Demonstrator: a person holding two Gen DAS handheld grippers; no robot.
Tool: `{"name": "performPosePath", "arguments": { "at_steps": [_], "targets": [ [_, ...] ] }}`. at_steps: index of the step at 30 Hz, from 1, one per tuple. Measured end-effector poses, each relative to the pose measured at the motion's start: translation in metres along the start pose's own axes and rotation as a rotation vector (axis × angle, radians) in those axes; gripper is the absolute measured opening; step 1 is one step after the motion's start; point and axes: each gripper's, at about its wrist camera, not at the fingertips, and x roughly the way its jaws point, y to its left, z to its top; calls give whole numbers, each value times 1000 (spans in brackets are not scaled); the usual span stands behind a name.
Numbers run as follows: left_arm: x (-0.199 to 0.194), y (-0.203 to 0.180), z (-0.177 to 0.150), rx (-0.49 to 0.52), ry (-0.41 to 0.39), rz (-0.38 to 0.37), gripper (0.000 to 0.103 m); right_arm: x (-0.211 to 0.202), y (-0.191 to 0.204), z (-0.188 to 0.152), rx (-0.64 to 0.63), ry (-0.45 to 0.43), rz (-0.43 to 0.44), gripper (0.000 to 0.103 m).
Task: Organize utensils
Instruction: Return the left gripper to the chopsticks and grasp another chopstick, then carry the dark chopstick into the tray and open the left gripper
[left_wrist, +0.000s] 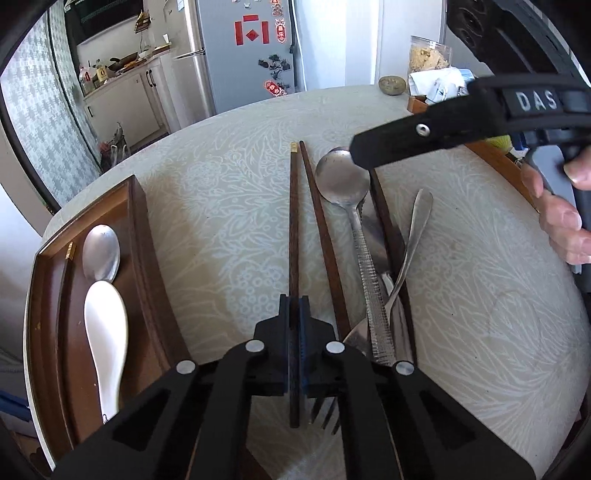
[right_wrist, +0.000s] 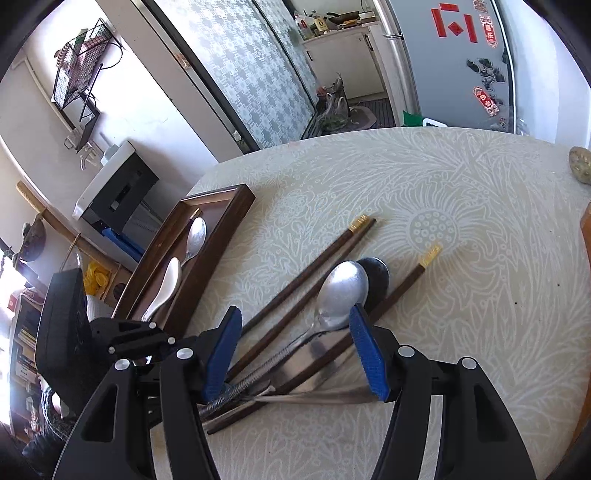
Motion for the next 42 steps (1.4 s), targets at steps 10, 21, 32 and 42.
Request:
{"name": "performPosePath", "arguments": {
  "at_steps": [10, 21, 32, 42],
  "targets": [
    [-26, 9, 2, -52, -91, -18, 5, 34, 0, 18, 140, 19, 86, 58],
    [-54, 5, -6, -48, -151, -57, 5, 40, 33, 18, 80, 14, -7, 24],
    [-98, 41, -34, -96, -209, -13, 5, 52, 110, 35, -28, 8, 7, 22],
    [-104, 101, -71, -186, -171, 65, 5, 125, 169, 54, -112, 87, 52, 21]
  ]
}}
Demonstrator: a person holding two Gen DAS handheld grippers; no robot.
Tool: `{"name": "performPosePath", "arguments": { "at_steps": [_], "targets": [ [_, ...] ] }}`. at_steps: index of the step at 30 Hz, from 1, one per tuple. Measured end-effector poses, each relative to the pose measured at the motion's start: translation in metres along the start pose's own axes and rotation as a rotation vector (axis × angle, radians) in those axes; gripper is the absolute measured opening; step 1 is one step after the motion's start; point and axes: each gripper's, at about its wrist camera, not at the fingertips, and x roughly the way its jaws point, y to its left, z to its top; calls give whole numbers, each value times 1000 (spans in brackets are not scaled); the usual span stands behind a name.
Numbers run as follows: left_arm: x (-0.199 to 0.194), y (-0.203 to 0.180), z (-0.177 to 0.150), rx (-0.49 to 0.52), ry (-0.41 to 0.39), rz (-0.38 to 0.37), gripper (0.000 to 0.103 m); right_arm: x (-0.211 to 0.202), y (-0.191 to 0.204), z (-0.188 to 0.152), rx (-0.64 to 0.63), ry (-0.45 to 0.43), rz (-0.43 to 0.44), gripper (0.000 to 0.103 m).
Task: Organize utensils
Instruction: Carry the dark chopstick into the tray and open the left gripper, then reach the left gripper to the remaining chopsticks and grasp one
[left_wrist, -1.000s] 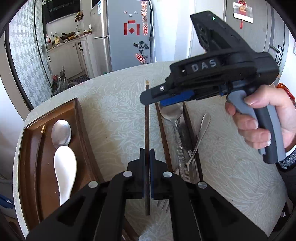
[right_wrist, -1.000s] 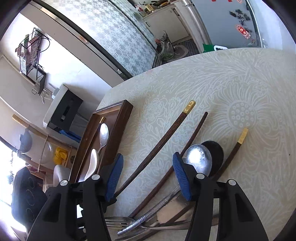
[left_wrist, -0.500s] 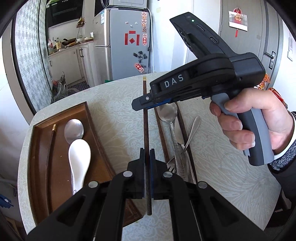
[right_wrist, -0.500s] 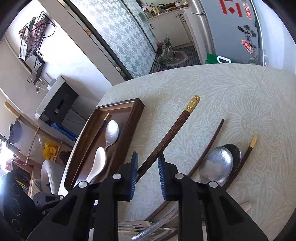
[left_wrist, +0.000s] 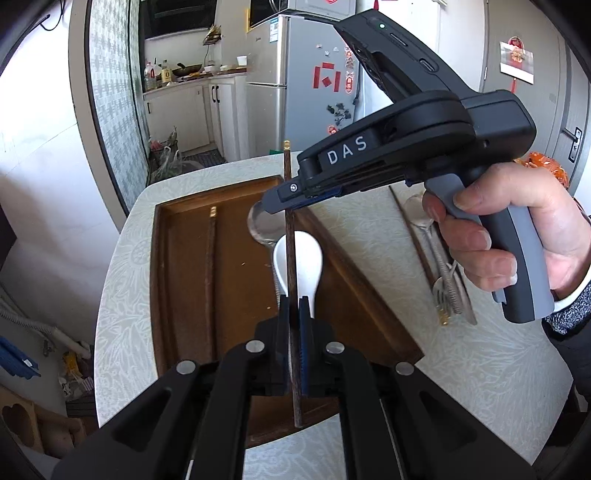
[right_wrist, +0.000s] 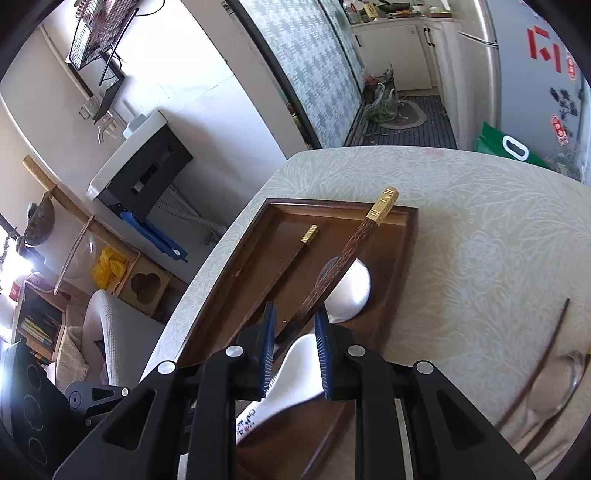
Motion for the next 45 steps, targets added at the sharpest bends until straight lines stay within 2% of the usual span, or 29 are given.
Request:
{"name": "performPosePath", "arguments": {
  "at_steps": [7, 13, 14, 15, 19, 22, 24, 27, 31, 35, 38, 45],
  "targets": [
    [20, 20, -8, -26, 37, 26, 5, 37, 5, 6, -15, 42, -17, 21],
    [26, 22, -12, -28, 48, 38, 6, 48, -1, 6, 2, 61, -17, 23],
    [26, 22, -12, -27, 50, 41, 6, 48, -2, 5, 4, 66, -11, 25],
    [27, 21, -12, -23, 57, 46, 6, 45, -5, 4, 11, 65, -4, 35],
    [29, 18, -16, 7, 68, 84, 6, 17, -13, 0, 17, 37, 21, 57],
    [24, 19, -16, 1, 52, 99, 19, -23, -22, -6, 3, -4, 8, 60],
    [13, 16, -14, -1, 12, 68, 40, -55, -31, -13, -4, -44, -14, 63],
    [-7, 5, -8, 5, -51, -14, 61, -98, -52, -27, 8, -94, -44, 65],
    [-18, -33, 1, 66, -72, -102, 65, -140, -88, -50, 52, -139, -93, 65],
    [-11, -71, 5, 135, -66, -134, 66, -161, -120, -71, 108, -156, -133, 65],
    [2, -92, 12, 159, -51, -136, 66, -167, -137, -84, 134, -164, -135, 65],
    [60, -118, 33, 181, 30, -75, 65, -155, -160, -97, 169, -152, -98, 65]
  ]
}}
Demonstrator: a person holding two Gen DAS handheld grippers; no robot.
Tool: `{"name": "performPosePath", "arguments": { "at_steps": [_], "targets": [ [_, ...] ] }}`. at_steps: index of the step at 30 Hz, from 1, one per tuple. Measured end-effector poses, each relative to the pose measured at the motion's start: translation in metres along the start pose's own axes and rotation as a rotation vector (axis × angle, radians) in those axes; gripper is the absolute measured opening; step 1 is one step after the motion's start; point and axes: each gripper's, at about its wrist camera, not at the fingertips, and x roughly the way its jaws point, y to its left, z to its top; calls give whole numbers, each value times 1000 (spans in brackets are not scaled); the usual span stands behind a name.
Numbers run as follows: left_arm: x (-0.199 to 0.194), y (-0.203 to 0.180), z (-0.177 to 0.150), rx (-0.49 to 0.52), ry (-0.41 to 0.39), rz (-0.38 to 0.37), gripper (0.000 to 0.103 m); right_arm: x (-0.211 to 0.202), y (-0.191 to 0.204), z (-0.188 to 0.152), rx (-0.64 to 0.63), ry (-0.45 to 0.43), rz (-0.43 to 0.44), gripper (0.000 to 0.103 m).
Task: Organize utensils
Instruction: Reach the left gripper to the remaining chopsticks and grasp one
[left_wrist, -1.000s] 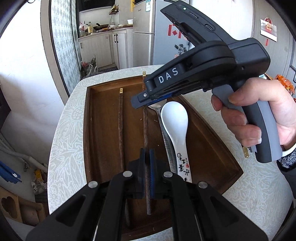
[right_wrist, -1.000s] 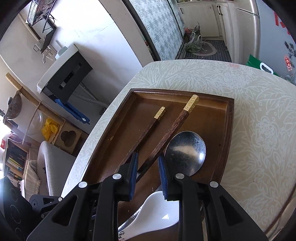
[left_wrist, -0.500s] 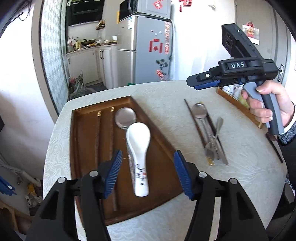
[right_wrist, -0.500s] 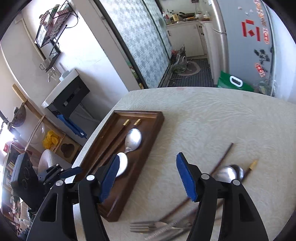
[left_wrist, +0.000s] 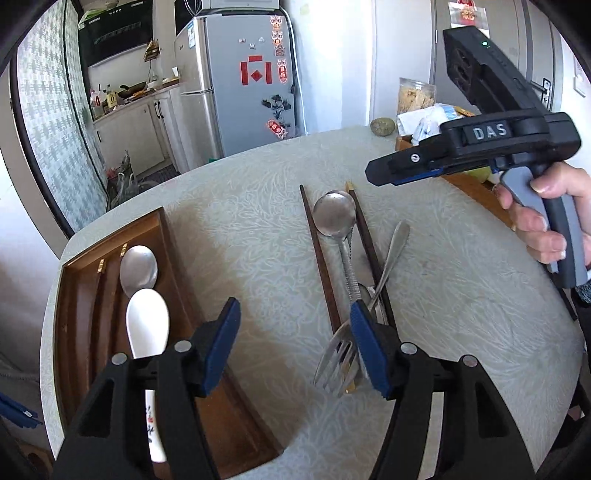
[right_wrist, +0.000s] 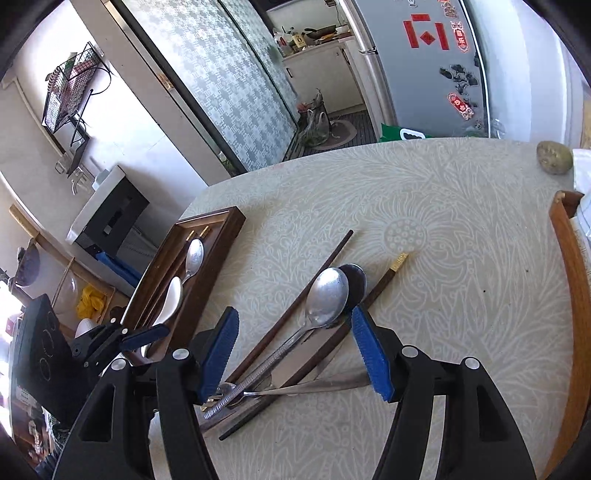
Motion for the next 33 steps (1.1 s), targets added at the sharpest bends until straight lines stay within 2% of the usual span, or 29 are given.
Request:
{"name": "performPosePath", "arguments": {
  "at_steps": [3, 8, 14, 19, 24, 26, 31, 33],
  "targets": [
    [19, -4, 4, -7, 31, -15, 63, 4, -8, -2, 6, 6, 5, 65],
    [37, -4, 3, -2, 76, 15, 54, 1, -14, -3, 12, 5, 4, 65],
    [45, 6, 6, -23, 89, 46, 54, 7, -13, -5, 10, 18, 14, 65],
    [44, 12, 8, -58, 82, -11, 52, 9, -11, -4, 8, 19, 16, 65],
    [42, 2, 8, -31, 83, -31, 52, 9, -12, -3, 8, 16, 17, 65],
    [47, -2, 6, -6, 96, 5, 53, 9, -11, -3, 11, 15, 19, 65],
    [50, -3, 4, 4, 100, 10, 53, 10, -11, -2, 9, 15, 18, 65],
    [49, -8, 5, 21, 106, -42, 24, 11, -8, -1, 9, 16, 21, 65]
  ]
}}
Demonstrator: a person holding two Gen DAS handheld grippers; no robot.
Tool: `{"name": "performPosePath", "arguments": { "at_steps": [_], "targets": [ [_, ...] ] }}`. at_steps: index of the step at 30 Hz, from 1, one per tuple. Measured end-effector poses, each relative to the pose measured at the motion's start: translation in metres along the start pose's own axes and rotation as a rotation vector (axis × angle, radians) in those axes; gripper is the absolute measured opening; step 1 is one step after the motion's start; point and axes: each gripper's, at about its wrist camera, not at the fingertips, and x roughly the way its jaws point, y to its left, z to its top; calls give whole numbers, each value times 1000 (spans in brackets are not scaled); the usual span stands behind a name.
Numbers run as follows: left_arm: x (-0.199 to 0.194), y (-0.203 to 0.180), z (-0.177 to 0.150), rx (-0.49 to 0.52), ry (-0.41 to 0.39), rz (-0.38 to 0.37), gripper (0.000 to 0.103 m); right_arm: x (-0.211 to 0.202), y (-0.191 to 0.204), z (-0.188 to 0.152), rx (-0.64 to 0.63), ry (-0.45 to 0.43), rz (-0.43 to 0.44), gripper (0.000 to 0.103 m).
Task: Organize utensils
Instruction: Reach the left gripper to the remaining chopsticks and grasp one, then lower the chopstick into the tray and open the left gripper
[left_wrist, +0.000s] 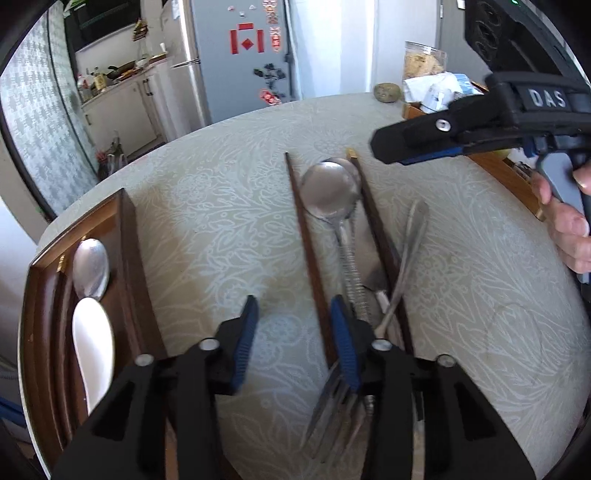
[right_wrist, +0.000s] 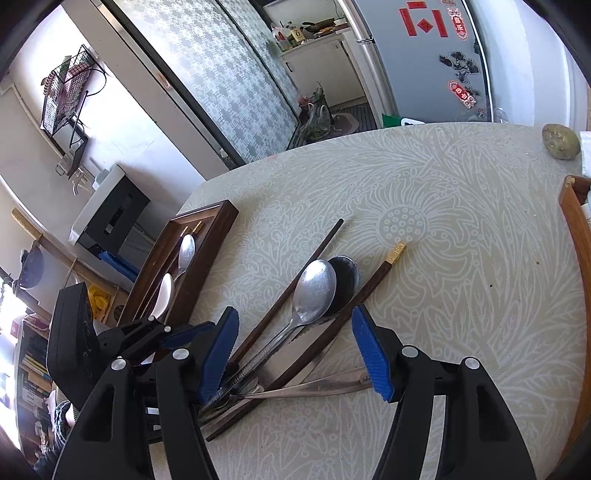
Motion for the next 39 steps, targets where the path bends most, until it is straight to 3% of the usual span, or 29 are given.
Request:
{"name": "performPosePath", "arguments": {
  "at_steps": [2, 3, 15, 20, 23, 25, 27, 28, 34, 39],
  "targets": [
    [-1, -7, 0, 33, 12, 9, 8, 3, 3, 2, 1, 3, 1, 65],
    [-2, -10, -1, 51, 11, 22, 7, 5, 5, 3, 3, 3, 1, 65],
    [-18, 23, -8, -20, -31, 66, 6, 46, 33, 16, 78, 44, 96, 64],
    [-38, 30, -8, -49, -83, 52, 6, 68, 48, 20, 92, 66, 77, 60],
    [-50, 24, -15, -33, -101, 47, 6, 77, 57, 20, 85, 81, 60, 54],
    [-57, 22, -19, -31, -113, 41, 6, 78, 64, 19, 67, 78, 38, 44],
    [-61, 22, -21, -29, -117, 35, 6, 77, 74, 19, 40, 67, 17, 23],
    [-63, 23, -23, -32, -121, 36, 6, 76, 78, 19, 32, 64, 11, 21],
    [-88, 37, -29, -57, -160, 53, 6, 72, 119, 28, -38, 59, 16, 19],
    [-109, 67, -39, -105, -176, 110, 6, 94, 162, 43, -117, 79, 51, 19]
  ]
}}
